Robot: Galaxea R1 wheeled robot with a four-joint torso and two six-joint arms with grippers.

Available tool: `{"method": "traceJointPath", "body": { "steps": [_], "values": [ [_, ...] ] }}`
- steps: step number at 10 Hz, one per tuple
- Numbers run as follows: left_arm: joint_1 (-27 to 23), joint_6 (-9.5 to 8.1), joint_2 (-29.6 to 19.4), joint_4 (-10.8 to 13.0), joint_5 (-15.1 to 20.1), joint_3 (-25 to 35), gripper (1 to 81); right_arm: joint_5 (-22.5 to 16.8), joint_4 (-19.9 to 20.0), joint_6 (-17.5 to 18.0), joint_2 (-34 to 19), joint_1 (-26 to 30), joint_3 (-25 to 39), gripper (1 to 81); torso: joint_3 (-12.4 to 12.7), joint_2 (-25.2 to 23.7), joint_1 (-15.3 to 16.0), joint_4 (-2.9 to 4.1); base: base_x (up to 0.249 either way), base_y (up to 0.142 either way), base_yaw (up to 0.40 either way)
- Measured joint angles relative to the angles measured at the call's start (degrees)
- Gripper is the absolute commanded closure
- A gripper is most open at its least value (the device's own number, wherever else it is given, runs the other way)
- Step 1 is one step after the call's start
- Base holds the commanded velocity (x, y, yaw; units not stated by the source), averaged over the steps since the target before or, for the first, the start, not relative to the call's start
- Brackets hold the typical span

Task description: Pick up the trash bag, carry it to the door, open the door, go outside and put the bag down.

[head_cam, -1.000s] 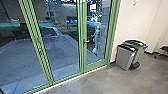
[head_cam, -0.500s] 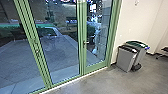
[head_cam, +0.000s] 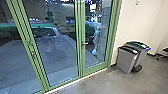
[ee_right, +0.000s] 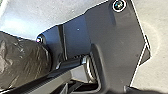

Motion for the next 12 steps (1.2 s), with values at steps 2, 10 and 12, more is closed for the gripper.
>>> {"method": "traceJointPath", "body": {
  "steps": [2, 10, 12],
  "values": [
    [-0.04, 0.0, 0.0, 0.0, 0.0, 0.0, 81.1, 0.0, 0.0, 0.0, 0.0, 0.0, 0.0, 1.0, 0.0, 0.0, 0.0, 0.0, 0.144, -0.061, 0.0],
    [-0.06, 0.0, 0.35, 0.02, -0.02, 0.0, 81.1, -0.02, -0.06, -0.02, 0.24, -0.02, -0.13, 1.0, 0.0, 0.0, -0.02, 0.0, 0.145, -0.061, 0.0],
    [-0.09, 0.0, 0.35, 0.02, -0.05, 0.0, 81.1, -0.02, -0.2, -0.02, 0.74, -0.02, -0.33, 1.0, 0.0, 0.0, 0.0, 0.0, 0.15, -0.062, 0.0]
  ]
}}
